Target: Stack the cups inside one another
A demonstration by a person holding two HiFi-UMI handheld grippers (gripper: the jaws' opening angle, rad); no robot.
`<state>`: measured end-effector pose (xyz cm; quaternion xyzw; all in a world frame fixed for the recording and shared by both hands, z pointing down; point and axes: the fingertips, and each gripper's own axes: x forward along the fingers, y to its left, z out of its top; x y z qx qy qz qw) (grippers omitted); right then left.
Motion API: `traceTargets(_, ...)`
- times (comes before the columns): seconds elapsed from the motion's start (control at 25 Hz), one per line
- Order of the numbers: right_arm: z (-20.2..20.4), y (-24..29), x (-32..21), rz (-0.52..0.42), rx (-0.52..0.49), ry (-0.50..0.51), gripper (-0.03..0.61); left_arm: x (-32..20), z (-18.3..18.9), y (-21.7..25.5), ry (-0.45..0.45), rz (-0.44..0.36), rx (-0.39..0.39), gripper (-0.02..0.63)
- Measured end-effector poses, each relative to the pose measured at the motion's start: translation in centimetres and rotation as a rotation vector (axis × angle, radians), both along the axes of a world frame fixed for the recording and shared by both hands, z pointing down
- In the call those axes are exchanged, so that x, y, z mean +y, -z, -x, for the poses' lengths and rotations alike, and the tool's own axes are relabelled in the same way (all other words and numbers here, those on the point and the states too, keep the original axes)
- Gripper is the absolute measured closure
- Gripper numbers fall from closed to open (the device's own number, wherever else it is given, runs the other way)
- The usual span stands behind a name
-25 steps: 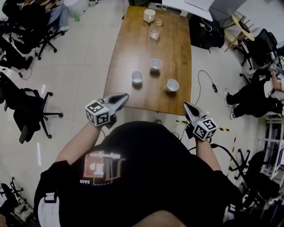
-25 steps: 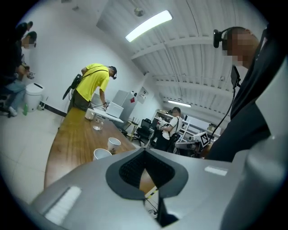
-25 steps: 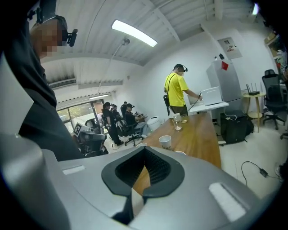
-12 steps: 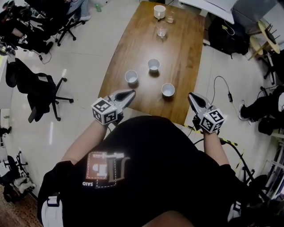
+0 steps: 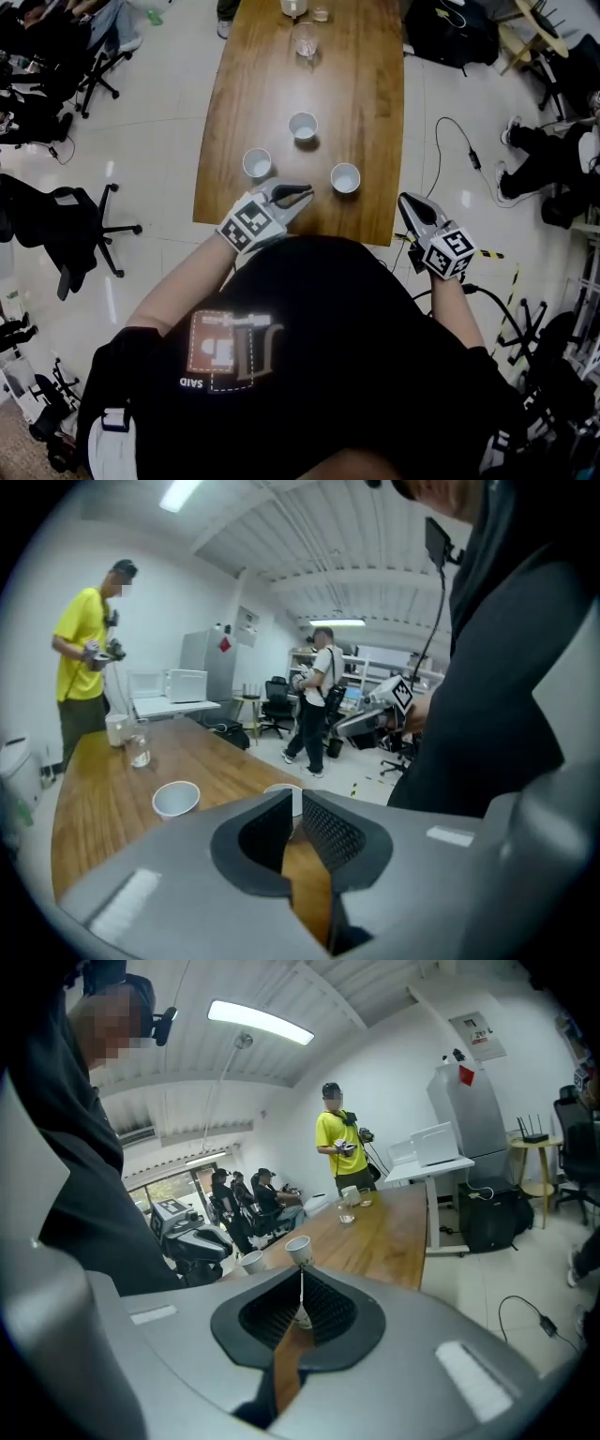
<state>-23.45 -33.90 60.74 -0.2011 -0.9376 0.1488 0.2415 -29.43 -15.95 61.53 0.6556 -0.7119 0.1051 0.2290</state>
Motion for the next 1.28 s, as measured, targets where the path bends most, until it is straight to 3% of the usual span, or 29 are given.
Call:
traceTargets(0.16,-1.1,0.3,0.3,-0.011,0.019,-0.033,0.557,-2.7,-1.3,-1.7,-0.168,0.088,-0.109,0.568)
traceTargets(0.4,-2.8,0.0,-1.3,-0.014,0.024,-0.071,0.557,-6.3,-2.6,-5.3,-0.418,0.344,-0.432,0.534)
traceTargets(0.6,-3.8,-0.2,-2.5,-0.007,0.030,-0.076,0.557,-8.0,-2.4,-8.4,-0.523,0.511,-0.548,0.535)
traceTargets(0.76,-4.4,-0.4,-3.5,-0.006,0.042,-0.083,0.557,-8.3,-2.7,-10.1,-0.549,0.584,-0.543,0.535)
traceTargets(0.88,-4.6,-0.5,-4.1,-0.006,0.047,-0.088,0.557,-8.2,-2.8,-11.0,-0.549,0.607,-0.533,0.573)
traceTargets(0.96,-4.6,-0.5,-4.2,-0.007,0.047,-0.086,0.557,-8.2,-2.9,-11.0,-0.544,0.606,-0.516,0.600)
traceTargets(1.28,-3.3,-0.3,-3.3,-0.009,0.033,-0.061,0.557,-8.0,-0.9,-7.5,-0.439,0.535,-0.425,0.601)
